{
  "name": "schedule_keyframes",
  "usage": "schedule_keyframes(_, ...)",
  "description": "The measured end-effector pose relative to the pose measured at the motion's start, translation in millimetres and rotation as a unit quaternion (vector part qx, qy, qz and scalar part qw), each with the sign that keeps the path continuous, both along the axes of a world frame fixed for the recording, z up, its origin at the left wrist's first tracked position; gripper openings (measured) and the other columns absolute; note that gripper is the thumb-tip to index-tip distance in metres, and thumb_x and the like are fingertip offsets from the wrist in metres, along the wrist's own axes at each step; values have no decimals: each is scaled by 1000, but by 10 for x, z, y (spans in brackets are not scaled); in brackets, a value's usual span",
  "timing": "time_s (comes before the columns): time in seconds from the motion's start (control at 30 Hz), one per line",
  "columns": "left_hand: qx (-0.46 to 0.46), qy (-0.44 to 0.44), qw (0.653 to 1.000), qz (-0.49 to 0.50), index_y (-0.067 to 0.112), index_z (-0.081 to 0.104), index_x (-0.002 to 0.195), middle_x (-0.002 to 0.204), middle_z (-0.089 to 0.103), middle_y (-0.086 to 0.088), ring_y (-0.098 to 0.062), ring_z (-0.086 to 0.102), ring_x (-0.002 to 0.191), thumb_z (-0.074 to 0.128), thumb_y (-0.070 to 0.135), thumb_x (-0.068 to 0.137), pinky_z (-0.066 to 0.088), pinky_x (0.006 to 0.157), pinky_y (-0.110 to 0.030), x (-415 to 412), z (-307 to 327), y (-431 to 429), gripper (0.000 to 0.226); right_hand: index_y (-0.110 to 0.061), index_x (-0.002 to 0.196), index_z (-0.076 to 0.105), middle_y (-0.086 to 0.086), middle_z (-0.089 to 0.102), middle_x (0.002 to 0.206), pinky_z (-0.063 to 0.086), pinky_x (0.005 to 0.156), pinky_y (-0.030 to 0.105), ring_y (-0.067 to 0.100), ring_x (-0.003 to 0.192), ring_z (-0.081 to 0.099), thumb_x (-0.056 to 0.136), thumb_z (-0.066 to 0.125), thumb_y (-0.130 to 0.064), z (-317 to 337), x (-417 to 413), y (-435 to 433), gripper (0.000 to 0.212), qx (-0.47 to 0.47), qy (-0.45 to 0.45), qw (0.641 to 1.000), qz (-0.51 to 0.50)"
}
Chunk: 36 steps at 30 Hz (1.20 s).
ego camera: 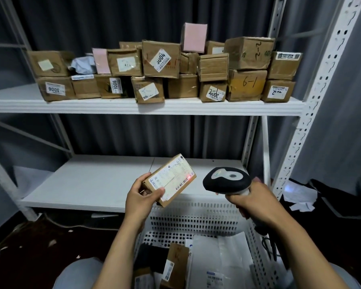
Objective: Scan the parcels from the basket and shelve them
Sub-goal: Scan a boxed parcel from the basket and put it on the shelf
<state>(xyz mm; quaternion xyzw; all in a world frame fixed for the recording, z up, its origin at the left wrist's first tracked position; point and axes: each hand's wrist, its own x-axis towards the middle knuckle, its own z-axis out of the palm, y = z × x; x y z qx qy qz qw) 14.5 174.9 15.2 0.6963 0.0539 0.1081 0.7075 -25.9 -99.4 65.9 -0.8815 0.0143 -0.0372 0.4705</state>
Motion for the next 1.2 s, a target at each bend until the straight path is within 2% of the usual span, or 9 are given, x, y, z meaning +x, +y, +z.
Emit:
schedule_keyframes(0.23,-4,2,1000,3,28,56,117,107,65,6,-5,62,96,75,2,79,52,58,-12,14,30,12,50,-10,68,62,6,57,48,49,53,35,18,44,54,74,71,-22,56,21,32,16,8,4,1000,0)
schedule_keyframes(0.4,-51,7,998,25,25,61,113,108,69,-1,-15,69,94,74,11,82,59,73,-30,-15,172,41,35,-8,79,67,9,68,55,49,55,27,14,48,60,80,71,-20,209,145,177,13,39,-20,999,5)
schedule_keyframes(0.53,-112,4,993,32,15,61,109,108,70,-5,-15,71,86,67,19,89,56,63,-26,-43,404,60,22,-18,89,74,2,76,81,56,76,37,15,80,70,78,77,-13,369,366,423,13,129,-57,989,32)
schedule_keyframes(0.6,-127,-10,991,38,18,60,110,109,69,-4,-16,70,85,64,22,91,54,59,-23,-43,535,106,19,-25,90,74,-8,76,87,52,80,30,6,88,68,78,79,-15,468,454,561,16,150,-71,984,59)
schedule_keyframes(0.67,-129,-21,990,45,27,56,116,110,68,-3,-17,69,83,60,28,94,53,57,-24,-32,661,175,22,-26,91,74,-11,76,88,51,77,23,3,86,67,78,79,-13,548,530,702,19,176,-74,978,84)
schedule_keyframes(0.83,-67,-43,997,-4,41,53,121,124,61,1,-14,68,93,56,38,95,56,68,-29,30,932,386,27,-22,84,74,-11,73,71,49,68,24,8,73,65,79,78,-9,698,722,1041,14,210,-95,969,88)
schedule_keyframes(0.93,-30,-58,994,-85,40,33,143,137,50,5,-7,60,112,72,35,80,55,89,-29,52,1083,530,74,-22,91,74,-6,75,87,53,74,23,10,83,67,79,77,-7,823,861,1175,18,246,-106,960,79)
schedule_keyframes(1.03,93,-65,989,-97,40,17,149,137,45,11,2,53,115,84,25,72,47,95,-17,100,1251,590,103,-16,99,75,1,76,97,53,88,37,19,94,69,79,78,-13,941,1009,1258,21,277,-103,954,53)
schedule_keyframes(1.2,194,-126,973,10,39,42,125,122,59,6,-7,58,107,88,29,63,48,92,-21,229,1505,588,77,-8,102,73,6,74,96,52,83,34,24,93,69,80,78,-16,1169,1137,1320,25,289,-94,951,48)
